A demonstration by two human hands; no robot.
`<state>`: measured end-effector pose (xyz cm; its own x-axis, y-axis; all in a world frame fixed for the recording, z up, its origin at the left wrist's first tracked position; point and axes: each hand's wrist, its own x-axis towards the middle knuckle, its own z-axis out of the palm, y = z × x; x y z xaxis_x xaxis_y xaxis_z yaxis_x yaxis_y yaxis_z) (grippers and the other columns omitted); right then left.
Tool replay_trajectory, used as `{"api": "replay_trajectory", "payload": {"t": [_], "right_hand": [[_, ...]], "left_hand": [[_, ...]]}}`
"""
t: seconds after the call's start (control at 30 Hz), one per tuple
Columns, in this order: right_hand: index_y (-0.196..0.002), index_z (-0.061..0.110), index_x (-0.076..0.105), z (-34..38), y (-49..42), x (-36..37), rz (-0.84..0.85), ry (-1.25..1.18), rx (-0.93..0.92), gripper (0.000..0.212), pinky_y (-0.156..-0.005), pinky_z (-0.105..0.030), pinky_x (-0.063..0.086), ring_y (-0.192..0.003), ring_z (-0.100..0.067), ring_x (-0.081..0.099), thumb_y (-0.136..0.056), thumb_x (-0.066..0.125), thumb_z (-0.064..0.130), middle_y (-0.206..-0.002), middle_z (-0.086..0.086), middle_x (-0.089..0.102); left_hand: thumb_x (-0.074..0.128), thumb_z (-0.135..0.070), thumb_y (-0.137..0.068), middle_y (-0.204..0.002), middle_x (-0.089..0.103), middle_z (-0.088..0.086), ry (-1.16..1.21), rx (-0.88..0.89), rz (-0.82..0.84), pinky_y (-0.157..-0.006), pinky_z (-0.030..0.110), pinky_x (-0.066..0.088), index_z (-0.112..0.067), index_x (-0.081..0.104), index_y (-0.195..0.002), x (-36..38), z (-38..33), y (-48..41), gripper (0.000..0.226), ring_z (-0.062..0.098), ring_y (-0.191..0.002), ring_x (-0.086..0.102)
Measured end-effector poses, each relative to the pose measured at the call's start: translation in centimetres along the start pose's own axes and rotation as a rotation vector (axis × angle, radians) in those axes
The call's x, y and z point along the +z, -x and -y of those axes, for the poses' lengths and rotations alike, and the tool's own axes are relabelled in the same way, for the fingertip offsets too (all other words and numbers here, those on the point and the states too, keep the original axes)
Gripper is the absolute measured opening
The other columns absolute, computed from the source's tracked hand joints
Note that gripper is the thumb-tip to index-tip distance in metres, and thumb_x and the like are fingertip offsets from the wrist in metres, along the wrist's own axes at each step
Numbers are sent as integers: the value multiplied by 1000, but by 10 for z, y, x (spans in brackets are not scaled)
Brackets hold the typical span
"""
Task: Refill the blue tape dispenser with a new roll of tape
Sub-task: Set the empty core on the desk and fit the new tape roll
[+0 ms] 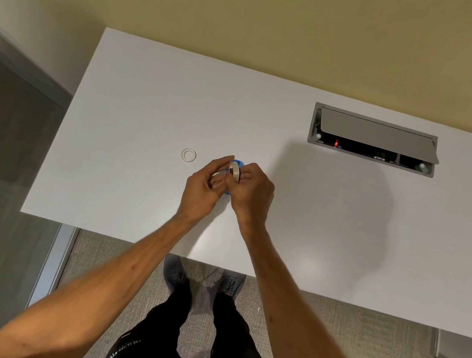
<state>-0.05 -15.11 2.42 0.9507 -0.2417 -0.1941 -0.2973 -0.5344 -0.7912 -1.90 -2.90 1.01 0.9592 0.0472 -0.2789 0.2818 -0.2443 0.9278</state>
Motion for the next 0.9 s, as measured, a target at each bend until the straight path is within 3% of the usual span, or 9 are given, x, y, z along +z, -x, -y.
{"api": "replay_trajectory", "payload": {"t": [0.1, 0.37, 0.53, 0.7, 0.9], "right_hand": [[-86, 11, 68, 3, 3, 6, -10, 28, 23, 21, -67, -40, 58, -71, -23, 67, -93, 79, 27, -77, -2, 73], [-94, 12, 70, 7, 10, 7, -34, 93, 33, 15, -68, -29, 55, -74, -19, 66, -96, 76, 25, -83, -2, 73], [-94, 10, 69, 8, 10, 3, -40, 122, 19, 20, -59, -11, 36, -70, -14, 60, -98, 75, 28, -81, -1, 70], [-96, 9, 69, 7, 12, 2, -31, 144, 22, 22, -72, -32, 58, -76, -19, 67, -98, 75, 30, -85, -4, 73], [-85, 9, 68, 2, 17, 2, -12, 22, -62, 23, -66, -33, 56, -68, -21, 67, -96, 75, 28, -74, -2, 72]], "left_hand": [[66, -2, -103, -143, 74, -2, 8, -8, 24, -117, 42, 57, -21, 62, -153, -1, 2, 4, 54, 12, -130, 73], [65, -4, -105, -146, 72, -4, -11, 19, 68, -123, 42, 51, -19, 62, -153, -7, -3, 6, 51, 9, -138, 67], [64, -2, -106, -152, 67, 4, -7, 18, 81, -126, 46, 48, -11, 59, -154, -6, -5, 6, 50, 18, -144, 63], [66, -3, -105, -152, 67, 7, -19, 11, 87, -126, 48, 47, -8, 58, -154, -5, -6, 8, 50, 21, -144, 63], [65, 5, -101, -145, 73, 6, 9, -21, 94, -120, 42, 54, -11, 61, -152, -11, 0, 5, 53, 19, -136, 69]]}}
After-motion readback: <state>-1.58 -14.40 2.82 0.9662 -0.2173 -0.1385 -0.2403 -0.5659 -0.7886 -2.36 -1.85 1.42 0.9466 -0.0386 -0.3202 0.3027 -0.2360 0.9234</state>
